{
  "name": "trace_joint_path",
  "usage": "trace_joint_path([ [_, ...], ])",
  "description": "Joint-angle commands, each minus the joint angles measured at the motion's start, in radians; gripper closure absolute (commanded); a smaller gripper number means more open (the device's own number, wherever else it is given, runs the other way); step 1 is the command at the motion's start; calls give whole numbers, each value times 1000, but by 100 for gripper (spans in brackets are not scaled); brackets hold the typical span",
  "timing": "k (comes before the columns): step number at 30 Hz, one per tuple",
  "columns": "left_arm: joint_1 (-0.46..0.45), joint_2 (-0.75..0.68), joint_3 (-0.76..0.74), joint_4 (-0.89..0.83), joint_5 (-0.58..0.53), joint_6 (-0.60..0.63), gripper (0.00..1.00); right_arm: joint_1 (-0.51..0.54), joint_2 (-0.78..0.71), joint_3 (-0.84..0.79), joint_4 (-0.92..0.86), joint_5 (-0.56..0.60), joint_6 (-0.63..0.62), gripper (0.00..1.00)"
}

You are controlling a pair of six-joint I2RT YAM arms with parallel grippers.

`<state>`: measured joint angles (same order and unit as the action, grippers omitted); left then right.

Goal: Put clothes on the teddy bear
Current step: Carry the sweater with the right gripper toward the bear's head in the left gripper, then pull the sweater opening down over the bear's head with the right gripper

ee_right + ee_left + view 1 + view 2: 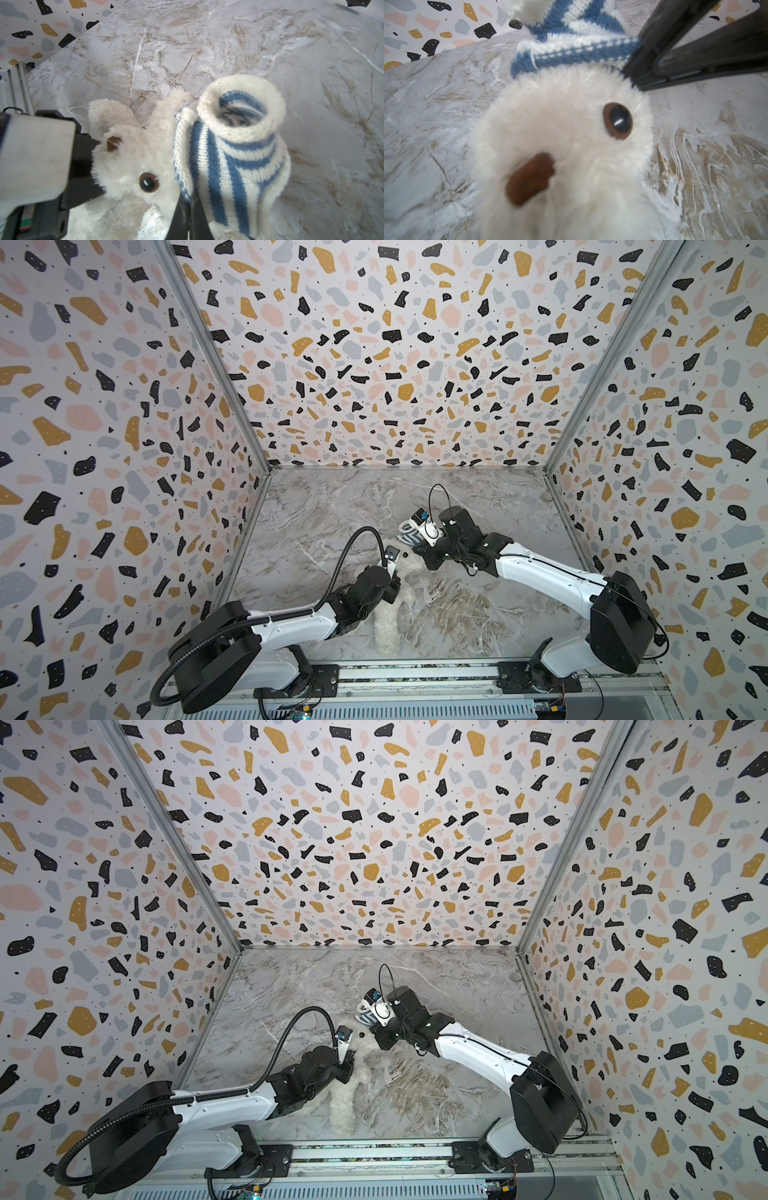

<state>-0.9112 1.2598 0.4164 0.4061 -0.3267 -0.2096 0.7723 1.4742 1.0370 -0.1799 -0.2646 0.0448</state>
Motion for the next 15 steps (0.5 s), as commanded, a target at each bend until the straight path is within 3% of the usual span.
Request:
trace_joint_path([
  [1,-2,-26,-13,80,-37,-8,100,37,-28,42,-33,-5,13,99],
  [15,-38,-131,-71,136,-28,46,100,79,-21,81,7,-104,41,99],
])
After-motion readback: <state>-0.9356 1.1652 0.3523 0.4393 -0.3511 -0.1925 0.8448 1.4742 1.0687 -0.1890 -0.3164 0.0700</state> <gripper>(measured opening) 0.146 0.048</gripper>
